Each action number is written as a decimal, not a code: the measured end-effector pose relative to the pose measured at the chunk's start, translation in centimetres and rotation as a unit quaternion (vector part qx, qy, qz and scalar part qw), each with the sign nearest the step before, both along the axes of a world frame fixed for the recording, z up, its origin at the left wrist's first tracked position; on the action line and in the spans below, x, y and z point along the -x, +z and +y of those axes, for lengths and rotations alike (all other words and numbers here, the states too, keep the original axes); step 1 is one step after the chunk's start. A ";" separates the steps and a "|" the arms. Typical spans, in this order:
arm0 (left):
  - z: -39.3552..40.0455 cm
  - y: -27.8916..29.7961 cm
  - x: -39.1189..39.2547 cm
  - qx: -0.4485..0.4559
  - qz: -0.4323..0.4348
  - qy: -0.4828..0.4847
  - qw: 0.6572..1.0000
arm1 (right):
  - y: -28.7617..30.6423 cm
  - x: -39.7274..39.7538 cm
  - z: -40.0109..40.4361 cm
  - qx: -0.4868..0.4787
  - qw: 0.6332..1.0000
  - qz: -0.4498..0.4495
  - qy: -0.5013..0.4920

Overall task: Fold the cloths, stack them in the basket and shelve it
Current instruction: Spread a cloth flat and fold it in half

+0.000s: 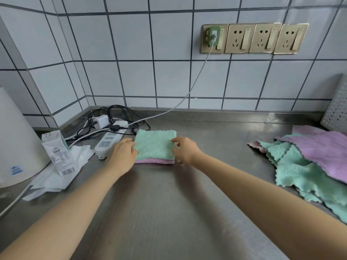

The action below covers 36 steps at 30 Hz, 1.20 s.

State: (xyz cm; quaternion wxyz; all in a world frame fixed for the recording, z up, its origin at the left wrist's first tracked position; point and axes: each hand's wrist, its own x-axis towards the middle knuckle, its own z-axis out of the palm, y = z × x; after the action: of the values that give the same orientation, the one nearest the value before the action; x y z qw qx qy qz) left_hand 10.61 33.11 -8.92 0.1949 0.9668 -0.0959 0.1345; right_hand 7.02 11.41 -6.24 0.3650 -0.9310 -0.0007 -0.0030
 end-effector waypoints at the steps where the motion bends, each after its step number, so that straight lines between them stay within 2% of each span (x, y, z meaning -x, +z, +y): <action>1: -0.2 0.6 0.3 0.000 -0.012 -0.001 1.000 | 0.6 0.6 -0.4 0.010 1.000 0.002 0.002; 5: -3.4 3.0 2.7 0.014 -0.068 -0.060 0.996 | 2.3 4.6 -3.1 0.053 0.998 -0.012 0.026; 8: -7.6 3.7 5.3 0.039 -0.052 -0.104 0.992 | 2.9 8.2 -7.0 0.098 0.994 -0.035 0.037; 11: -12.3 3.5 8.3 0.057 -0.040 -0.150 0.986 | 3.0 12.2 -12.2 0.132 0.989 -0.063 0.004; 15: -19.5 3.0 12.3 0.075 -0.005 -0.223 0.972 | 2.4 17.6 -19.9 0.195 0.973 -0.109 -0.056; 18: -24.9 2.3 14.4 0.089 0.039 -0.280 0.955 | 1.7 21.5 -25.1 0.279 0.948 -0.094 -0.123; 22: -31.0 2.0 16.5 0.159 0.124 -0.347 0.916 | 1.3 24.9 -28.5 0.352 0.914 -0.058 -0.193; 24: -34.0 2.3 17.5 0.166 0.128 -0.375 0.903 | 1.2 25.7 -29.5 0.344 0.912 -0.043 -0.219; 27: -37.2 3.0 18.3 0.132 0.104 -0.396 0.903 | 1.3 25.9 -30.2 0.303 0.920 -0.053 -0.243; 30: -39.7 3.4 18.0 0.078 0.062 -0.410 0.906 | 2.2 25.8 -30.9 0.302 0.917 -0.089 -0.244; 33: -42.0 4.5 18.1 0.069 0.046 -0.433 0.897 | 4.0 25.6 -31.8 0.293 0.915 -0.135 -0.241; 36: -44.3 5.4 17.5 0.050 -0.002 -0.354 0.934 | 5.9 24.9 -32.6 0.244 0.922 -0.192 -0.233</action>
State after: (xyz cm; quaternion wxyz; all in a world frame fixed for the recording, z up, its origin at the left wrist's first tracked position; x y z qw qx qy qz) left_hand -6.93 -11.14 -3.51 0.2777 0.8592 -0.4252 0.0631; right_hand -17.91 -21.22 -0.33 0.1085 -0.9465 0.1458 -0.2665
